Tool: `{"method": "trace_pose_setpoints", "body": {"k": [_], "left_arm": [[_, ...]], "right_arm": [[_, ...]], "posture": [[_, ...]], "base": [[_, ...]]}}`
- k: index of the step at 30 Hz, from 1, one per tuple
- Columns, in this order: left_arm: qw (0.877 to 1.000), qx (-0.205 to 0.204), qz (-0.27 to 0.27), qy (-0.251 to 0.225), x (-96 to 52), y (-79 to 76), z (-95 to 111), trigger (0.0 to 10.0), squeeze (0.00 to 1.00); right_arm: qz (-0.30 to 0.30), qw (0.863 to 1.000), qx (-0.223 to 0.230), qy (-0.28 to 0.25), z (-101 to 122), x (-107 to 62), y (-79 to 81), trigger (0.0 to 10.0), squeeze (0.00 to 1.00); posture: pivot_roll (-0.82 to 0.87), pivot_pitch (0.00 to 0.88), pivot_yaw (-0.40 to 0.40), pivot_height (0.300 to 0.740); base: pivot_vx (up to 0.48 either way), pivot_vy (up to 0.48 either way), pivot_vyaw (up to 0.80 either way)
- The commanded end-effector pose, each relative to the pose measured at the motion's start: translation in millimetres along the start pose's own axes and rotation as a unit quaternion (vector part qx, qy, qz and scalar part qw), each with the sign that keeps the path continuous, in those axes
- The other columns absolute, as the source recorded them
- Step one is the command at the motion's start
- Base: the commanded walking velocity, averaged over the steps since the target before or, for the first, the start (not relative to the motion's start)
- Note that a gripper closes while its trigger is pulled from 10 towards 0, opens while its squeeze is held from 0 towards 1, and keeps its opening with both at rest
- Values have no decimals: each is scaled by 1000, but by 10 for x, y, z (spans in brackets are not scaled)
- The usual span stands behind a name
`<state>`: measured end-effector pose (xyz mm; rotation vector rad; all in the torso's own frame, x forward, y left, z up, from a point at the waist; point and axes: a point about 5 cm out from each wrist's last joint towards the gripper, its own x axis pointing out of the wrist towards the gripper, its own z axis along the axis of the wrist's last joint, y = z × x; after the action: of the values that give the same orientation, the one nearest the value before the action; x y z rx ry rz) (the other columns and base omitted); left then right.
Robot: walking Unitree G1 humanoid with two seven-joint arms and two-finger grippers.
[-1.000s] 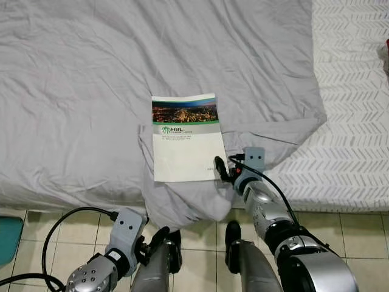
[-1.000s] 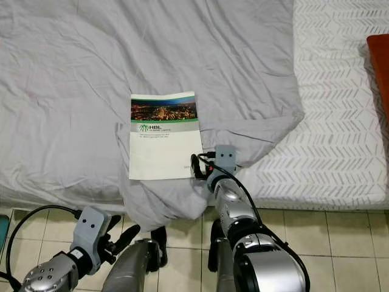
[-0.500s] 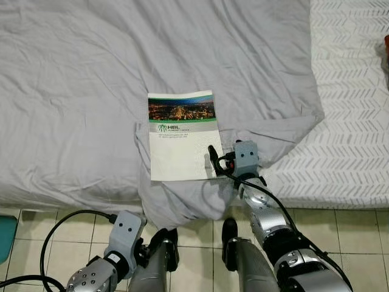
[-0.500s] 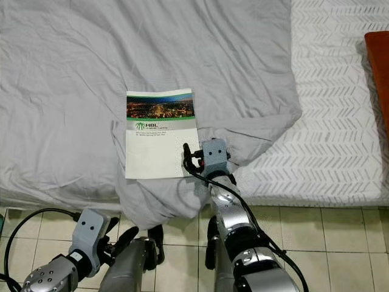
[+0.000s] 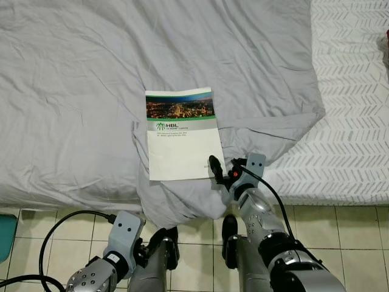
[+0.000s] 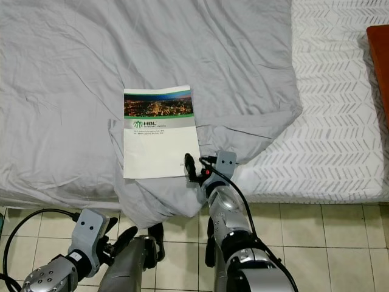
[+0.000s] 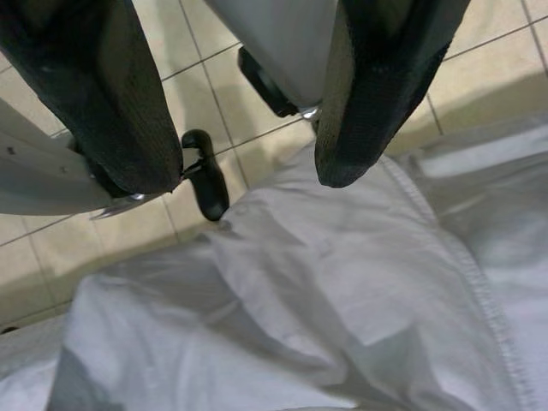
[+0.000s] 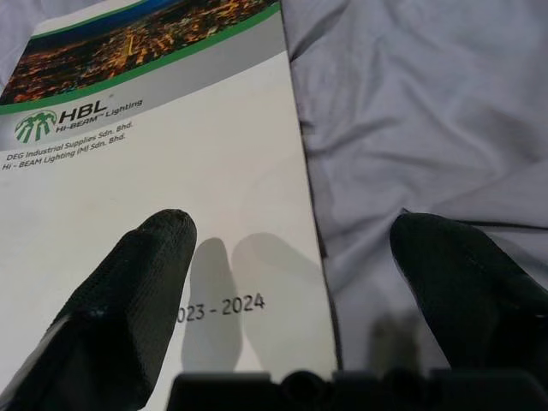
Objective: Clean up the room
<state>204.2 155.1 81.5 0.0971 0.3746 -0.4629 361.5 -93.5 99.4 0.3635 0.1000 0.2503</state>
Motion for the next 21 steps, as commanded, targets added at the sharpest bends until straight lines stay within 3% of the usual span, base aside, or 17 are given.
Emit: {"method": "trace_pose_setpoints", "body": {"k": [1,7,14,21], "left_arm": [[1000,-15,-13,22,-54,-89,-141,10000,0],[1000,-18,-18,2,42,-195,-143,10000,0],[1000,-15,-23,2,45,-237,-162,10000,0],[1000,-11,-20,9,29,-226,-216,10000,0]], "right_arm": [[-9,999,28,40,-237,-85,-22,10000,0],[6,998,47,34,-200,-42,25,10000,0],[27,998,58,20,-151,2,136,10000,0],[47,992,118,25,-190,21,276,10000,0]], "posture": [[179,692,56,740],[174,684,48,740],[160,671,36,740],[154,670,33,740]], "base": [[0,0,0],[0,0,0],[0,0,0],[0,0,0]]}}
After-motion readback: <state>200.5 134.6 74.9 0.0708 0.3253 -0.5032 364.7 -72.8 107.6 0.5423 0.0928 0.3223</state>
